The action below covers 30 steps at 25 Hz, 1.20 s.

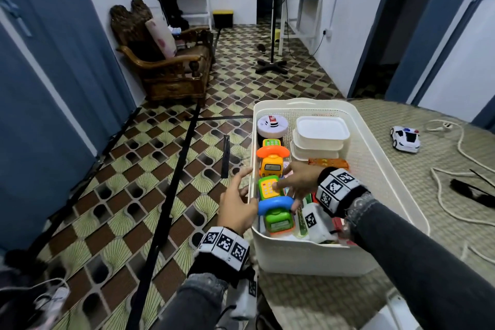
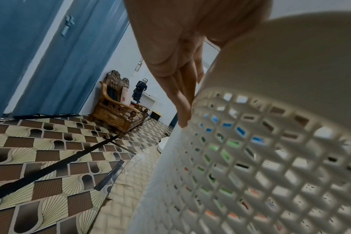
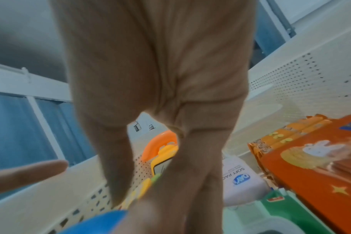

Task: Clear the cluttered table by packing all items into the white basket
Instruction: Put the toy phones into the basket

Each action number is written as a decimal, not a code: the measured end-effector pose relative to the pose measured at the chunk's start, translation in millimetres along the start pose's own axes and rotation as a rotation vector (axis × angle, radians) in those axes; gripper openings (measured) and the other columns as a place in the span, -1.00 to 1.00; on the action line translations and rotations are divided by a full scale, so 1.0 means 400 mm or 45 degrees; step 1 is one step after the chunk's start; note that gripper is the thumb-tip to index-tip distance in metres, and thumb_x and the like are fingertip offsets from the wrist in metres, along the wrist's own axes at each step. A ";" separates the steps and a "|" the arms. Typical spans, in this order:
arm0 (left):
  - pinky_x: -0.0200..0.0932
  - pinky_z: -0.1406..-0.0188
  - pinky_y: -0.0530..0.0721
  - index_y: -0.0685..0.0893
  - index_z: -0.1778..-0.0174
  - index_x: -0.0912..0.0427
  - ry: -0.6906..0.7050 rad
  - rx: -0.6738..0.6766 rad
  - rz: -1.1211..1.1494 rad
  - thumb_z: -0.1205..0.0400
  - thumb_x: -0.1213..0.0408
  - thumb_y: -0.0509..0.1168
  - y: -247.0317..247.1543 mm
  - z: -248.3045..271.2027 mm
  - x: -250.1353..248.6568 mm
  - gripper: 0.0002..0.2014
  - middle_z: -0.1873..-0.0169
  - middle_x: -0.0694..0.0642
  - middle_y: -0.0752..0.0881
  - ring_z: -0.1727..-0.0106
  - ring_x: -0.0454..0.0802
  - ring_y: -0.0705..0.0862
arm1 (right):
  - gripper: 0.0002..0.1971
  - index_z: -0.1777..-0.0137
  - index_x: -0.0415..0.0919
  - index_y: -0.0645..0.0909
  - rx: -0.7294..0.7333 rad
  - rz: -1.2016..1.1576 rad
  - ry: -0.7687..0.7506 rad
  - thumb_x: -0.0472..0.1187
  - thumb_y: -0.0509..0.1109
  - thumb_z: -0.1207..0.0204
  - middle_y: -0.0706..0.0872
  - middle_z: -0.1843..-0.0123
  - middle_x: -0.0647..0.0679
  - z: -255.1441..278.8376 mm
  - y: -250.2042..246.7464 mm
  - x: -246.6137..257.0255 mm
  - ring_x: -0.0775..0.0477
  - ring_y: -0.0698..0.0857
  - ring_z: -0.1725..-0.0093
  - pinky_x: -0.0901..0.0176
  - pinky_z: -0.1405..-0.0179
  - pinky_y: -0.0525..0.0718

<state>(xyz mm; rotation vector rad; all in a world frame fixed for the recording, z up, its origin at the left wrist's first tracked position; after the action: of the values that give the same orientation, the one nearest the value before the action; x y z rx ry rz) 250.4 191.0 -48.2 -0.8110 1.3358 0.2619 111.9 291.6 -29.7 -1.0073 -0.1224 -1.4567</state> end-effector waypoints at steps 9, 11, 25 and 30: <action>-0.26 -0.24 0.60 0.46 -0.25 -0.47 0.002 0.006 -0.029 -0.43 0.45 0.27 0.003 -0.006 0.006 -0.33 -0.06 0.09 0.76 -0.17 -0.16 0.69 | -0.11 -0.53 -0.04 0.08 0.192 0.225 -0.061 -0.34 0.60 -0.36 0.56 -0.28 -0.32 0.049 0.024 0.016 -0.38 0.78 0.08 -0.29 -0.11 0.71; -0.09 -0.28 0.63 0.46 -0.23 -0.50 0.000 0.000 -0.020 -0.39 0.38 0.26 0.003 -0.004 0.007 -0.34 -0.04 0.09 0.77 -0.14 -0.16 0.71 | -0.18 -0.52 -0.10 0.09 0.175 0.147 -0.045 -0.40 0.53 -0.41 0.59 -0.16 -0.26 0.047 0.017 0.013 -0.26 0.80 0.26 -0.21 -0.01 0.76; 0.17 -0.15 0.69 0.43 -0.27 -0.55 0.002 0.041 -0.020 -0.31 0.26 0.26 0.009 -0.012 0.016 -0.31 0.05 0.03 0.79 -0.16 0.08 0.69 | -0.47 -0.32 -0.25 0.34 0.030 0.338 -0.096 -0.33 0.53 -0.45 0.58 0.03 -0.23 0.026 0.010 0.028 -0.45 0.75 -0.02 -0.28 -0.08 0.73; 0.14 -0.15 0.69 0.48 -0.26 -0.45 0.030 0.046 -0.015 -0.27 0.27 0.22 0.011 -0.015 0.001 -0.33 -0.01 0.14 0.76 -0.13 0.12 0.71 | -0.36 -0.44 -0.16 0.36 -0.064 0.557 -0.141 -0.01 0.53 -0.44 0.57 -0.12 -0.13 0.071 -0.017 0.040 -0.09 0.65 0.08 0.14 0.15 0.68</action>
<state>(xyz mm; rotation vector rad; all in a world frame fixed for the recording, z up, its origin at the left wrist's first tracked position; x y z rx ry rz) 243.4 190.2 -50.1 -0.7935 1.3541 0.2193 123.2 298.6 1.0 -1.0774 0.0536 -1.0105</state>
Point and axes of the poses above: each hand's wrist, its own z-axis away from the middle knuckle, its own y-axis out of the palm, x = y × z, the point moved 7 cm from there along -z, towards the middle knuckle
